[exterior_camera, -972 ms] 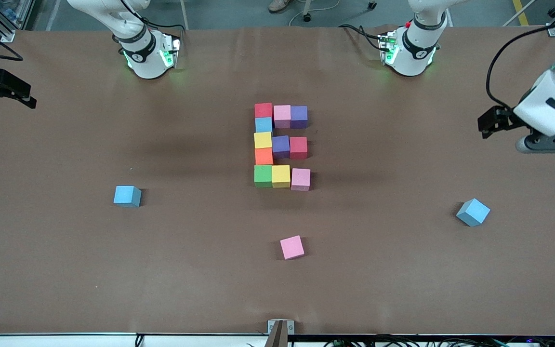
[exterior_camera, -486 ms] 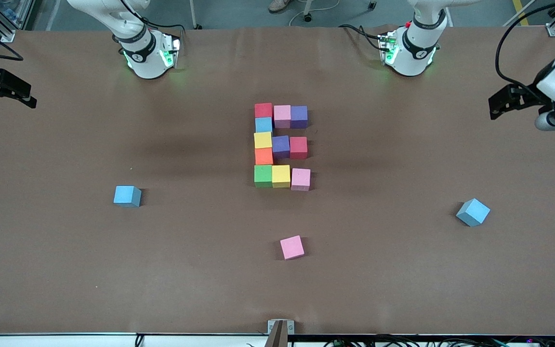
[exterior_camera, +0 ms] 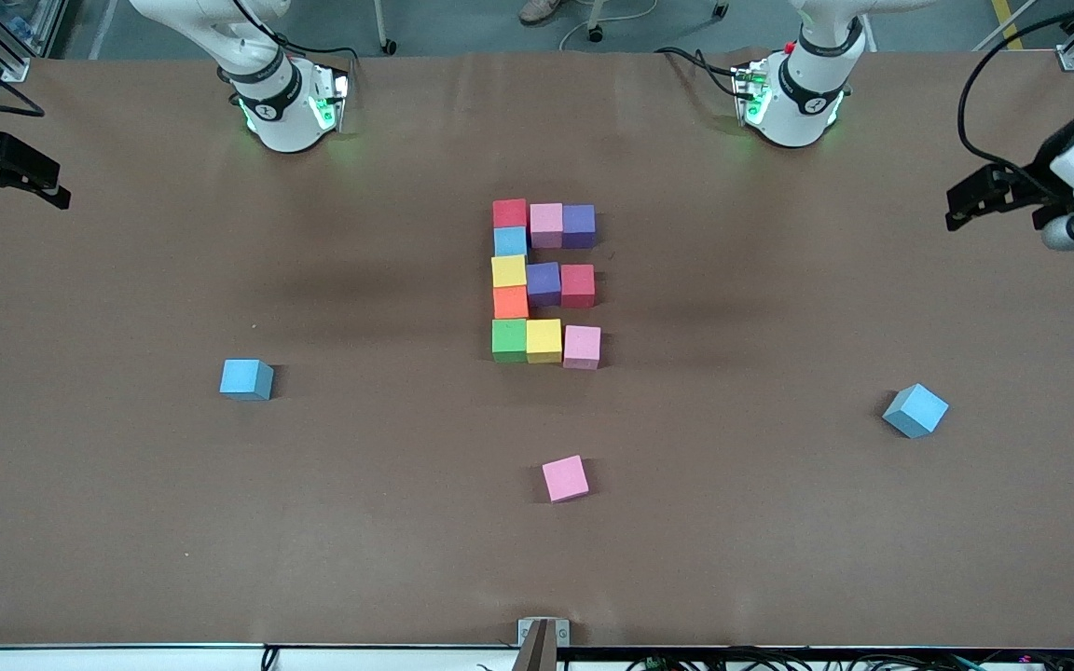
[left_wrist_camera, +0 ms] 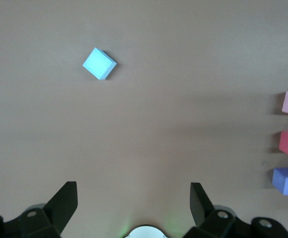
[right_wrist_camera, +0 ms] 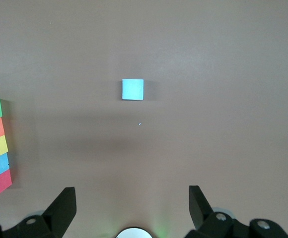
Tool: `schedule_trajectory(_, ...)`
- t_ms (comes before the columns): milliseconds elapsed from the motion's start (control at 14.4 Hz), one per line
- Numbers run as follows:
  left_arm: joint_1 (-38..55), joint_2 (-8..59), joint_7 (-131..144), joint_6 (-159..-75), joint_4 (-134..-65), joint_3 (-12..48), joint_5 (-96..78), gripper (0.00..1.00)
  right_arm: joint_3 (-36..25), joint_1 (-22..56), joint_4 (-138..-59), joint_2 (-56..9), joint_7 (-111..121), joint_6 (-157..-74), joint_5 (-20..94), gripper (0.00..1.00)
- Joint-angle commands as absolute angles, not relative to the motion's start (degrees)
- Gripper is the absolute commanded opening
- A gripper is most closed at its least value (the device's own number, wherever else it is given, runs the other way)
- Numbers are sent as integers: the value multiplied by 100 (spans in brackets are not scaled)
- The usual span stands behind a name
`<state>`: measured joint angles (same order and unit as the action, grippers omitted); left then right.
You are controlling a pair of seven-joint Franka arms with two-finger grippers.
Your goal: Arrange 11 blocks into digit 3
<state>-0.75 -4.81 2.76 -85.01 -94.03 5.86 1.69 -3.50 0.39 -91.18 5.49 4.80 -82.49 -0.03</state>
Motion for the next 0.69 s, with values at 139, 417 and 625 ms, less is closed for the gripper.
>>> schedule_trajectory(139,9,-993,308,-8596,-9862,580,88,100,-290,-44,-9167,650,519,-8226,35,100)
schedule_trajectory(417,9,-976,308,-8587,-9826,650,123,100,-290,-53,-9167,650,519,-8218,35,100)
schedule_trajectory(625,0,-897,299,-8578,-9687,659,149,100,-290,-53,-9167,650,519,-8218,35,100)
